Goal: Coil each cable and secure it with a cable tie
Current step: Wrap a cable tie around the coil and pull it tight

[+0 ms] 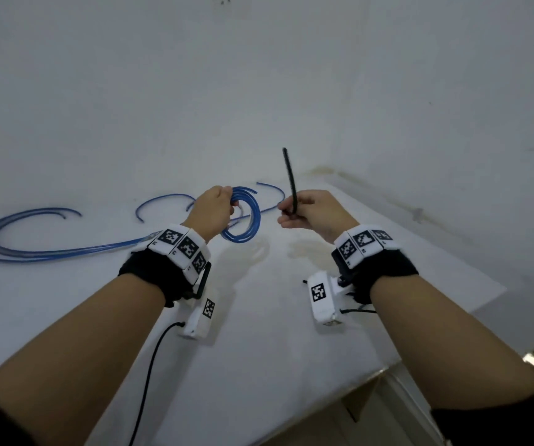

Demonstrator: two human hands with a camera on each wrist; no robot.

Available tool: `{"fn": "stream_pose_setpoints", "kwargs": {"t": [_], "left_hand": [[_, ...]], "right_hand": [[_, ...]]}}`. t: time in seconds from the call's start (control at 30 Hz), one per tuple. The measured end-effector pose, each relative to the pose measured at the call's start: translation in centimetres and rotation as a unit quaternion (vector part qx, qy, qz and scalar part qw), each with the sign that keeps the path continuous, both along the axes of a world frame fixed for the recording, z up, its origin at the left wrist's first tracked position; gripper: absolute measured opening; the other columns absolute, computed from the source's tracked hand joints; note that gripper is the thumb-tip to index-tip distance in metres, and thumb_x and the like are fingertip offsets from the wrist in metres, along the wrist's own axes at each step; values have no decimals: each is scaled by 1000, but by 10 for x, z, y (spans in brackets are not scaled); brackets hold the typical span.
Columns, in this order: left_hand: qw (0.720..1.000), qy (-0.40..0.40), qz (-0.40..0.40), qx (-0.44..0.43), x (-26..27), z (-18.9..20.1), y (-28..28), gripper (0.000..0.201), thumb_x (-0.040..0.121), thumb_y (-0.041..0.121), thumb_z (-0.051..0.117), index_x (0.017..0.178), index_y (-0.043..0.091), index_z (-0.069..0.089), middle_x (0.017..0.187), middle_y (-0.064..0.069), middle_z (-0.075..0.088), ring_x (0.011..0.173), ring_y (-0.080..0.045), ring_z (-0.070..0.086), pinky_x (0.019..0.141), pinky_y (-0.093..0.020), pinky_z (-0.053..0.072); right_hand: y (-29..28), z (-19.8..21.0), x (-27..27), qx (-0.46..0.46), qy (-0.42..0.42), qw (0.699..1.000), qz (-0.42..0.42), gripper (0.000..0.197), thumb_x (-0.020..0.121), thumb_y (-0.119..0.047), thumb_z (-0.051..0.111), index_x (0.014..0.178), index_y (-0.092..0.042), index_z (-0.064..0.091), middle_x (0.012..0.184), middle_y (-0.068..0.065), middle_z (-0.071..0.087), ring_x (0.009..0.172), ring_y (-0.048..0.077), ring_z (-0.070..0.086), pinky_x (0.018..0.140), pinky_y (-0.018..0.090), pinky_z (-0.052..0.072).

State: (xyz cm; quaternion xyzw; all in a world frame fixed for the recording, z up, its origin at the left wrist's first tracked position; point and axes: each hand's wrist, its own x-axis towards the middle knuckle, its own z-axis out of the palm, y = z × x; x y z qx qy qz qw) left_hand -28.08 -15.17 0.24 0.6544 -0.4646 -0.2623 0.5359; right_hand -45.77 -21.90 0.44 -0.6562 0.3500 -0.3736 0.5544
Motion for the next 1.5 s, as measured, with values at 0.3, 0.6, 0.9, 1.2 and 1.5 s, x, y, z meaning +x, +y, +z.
{"fn": "stream_pose_setpoints", "kwargs": {"t": [0.3, 0.6, 0.9, 1.2, 1.5], "left_hand": [[990, 26, 117, -80, 101, 2, 37, 30, 100, 25, 30, 86, 7, 48, 61, 1, 41, 48, -13, 34, 49, -25, 34], [979, 19, 170, -110, 163, 0, 66, 31, 100, 27, 29, 80, 13, 48, 63, 3, 43, 51, -10, 35, 51, -24, 33], [973, -23, 188, -132, 181, -9, 79, 33, 102, 28, 29, 76, 19, 47, 68, 3, 46, 55, -11, 38, 56, -27, 36], [971, -68, 187, -132, 182, -14, 80, 31, 102, 30, 30, 74, 25, 45, 73, 5, 51, 61, -11, 42, 69, -37, 38], [969, -91, 176, -144, 175, -7, 83, 30, 102, 28, 30, 75, 26, 45, 75, 5, 52, 61, -12, 42, 68, -37, 39]], "right_hand": [[28, 0, 129, 89, -189, 968, 141, 7, 90, 2, 55, 92, 5, 60, 74, 13, 67, 68, 18, 69, 71, 25, 58], [45, -9, 211, 23, -166, 972, 164, 14, 93, -7, 54, 86, -6, 66, 76, 6, 60, 61, 6, 57, 63, 17, 52], [53, -22, 236, 5, -200, 964, 178, 9, 90, 1, 56, 98, -3, 56, 87, 16, 62, 70, 17, 68, 71, 26, 58], [56, -20, 233, -36, -148, 974, 165, 12, 95, -10, 52, 92, -2, 60, 82, 8, 67, 63, 11, 61, 57, 20, 49], [63, -11, 230, -54, -135, 970, 193, 10, 95, -9, 51, 101, -4, 56, 78, 4, 60, 60, 12, 64, 56, 22, 51]]}}
